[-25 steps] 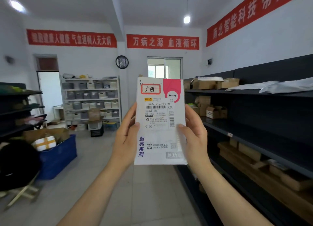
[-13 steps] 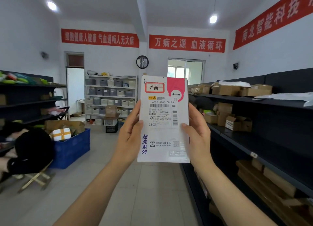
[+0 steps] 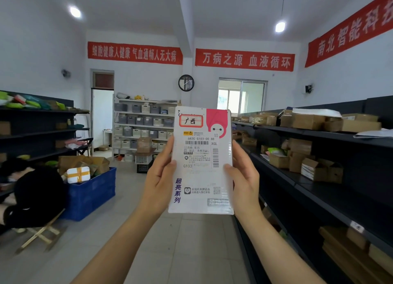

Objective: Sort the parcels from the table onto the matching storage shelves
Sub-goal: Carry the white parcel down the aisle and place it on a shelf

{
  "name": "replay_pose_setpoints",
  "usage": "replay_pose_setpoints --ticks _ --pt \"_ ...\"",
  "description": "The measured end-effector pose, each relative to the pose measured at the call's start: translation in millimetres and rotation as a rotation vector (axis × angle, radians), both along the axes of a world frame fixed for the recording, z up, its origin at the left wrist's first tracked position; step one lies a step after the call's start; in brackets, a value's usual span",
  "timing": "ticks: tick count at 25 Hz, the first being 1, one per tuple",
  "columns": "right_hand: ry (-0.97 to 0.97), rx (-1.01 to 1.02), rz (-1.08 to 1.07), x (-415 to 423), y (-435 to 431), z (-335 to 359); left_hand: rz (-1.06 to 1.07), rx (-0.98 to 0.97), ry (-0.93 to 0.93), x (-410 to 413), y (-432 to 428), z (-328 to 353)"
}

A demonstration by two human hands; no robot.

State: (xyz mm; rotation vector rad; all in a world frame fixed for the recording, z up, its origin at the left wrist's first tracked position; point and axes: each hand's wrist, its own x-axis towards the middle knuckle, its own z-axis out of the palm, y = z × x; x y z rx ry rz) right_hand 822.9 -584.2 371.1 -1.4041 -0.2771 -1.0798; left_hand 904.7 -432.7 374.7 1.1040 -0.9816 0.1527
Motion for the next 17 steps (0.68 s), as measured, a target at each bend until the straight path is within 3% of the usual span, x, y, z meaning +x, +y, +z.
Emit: replay_pose_setpoints --ticks 17 --pt "0.007 -0.006 -0.062 193 -72 1 -0.072 0.026 0.091 207 -83 -5"
